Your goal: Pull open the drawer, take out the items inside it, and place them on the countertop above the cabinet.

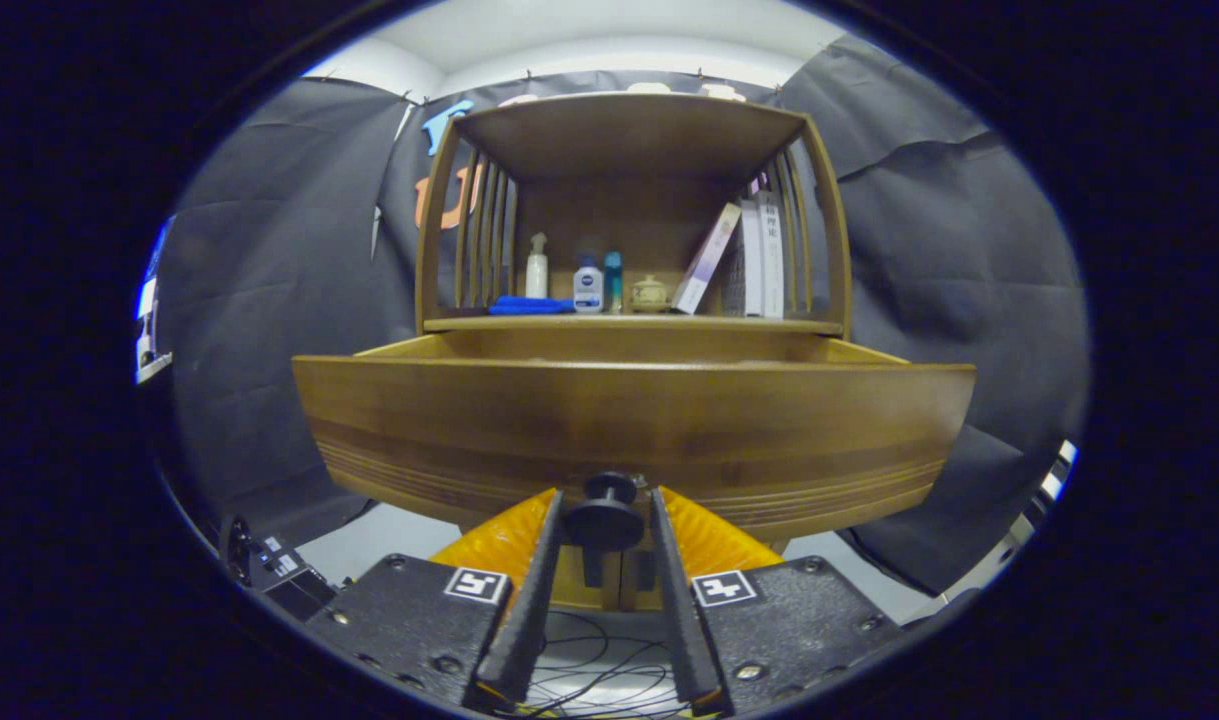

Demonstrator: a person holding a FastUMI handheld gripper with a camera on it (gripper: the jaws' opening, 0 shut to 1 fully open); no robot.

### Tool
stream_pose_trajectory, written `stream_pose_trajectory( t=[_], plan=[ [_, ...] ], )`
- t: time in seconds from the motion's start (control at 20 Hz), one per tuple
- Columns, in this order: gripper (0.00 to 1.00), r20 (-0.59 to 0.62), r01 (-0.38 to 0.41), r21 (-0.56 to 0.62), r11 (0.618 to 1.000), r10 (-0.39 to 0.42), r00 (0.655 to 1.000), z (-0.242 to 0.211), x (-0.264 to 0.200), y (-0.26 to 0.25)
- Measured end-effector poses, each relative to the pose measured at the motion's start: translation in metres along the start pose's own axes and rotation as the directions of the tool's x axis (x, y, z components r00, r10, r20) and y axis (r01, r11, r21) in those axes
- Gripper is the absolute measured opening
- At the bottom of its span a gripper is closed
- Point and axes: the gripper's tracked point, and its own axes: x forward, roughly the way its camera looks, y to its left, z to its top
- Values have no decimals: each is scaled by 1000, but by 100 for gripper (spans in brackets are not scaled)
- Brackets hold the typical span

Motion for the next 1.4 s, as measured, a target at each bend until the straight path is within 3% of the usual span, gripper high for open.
stream_pose_trajectory(
  t=[0.3,0.45,0.7,0.8,1.2,1.4],
  plan=[
    [100,90,-17,59,998,11,996,67,-14,-12],
    [100,129,-10,104,995,-3,992,108,-10,-21],
    [100,157,19,58,998,-28,987,160,12,-32],
    [100,136,-7,51,999,0,991,171,25,-26],
    [100,-12,-72,-8,997,72,997,202,106,-7],
    [100,-189,-84,7,996,84,978,181,144,-3]
  ],
)
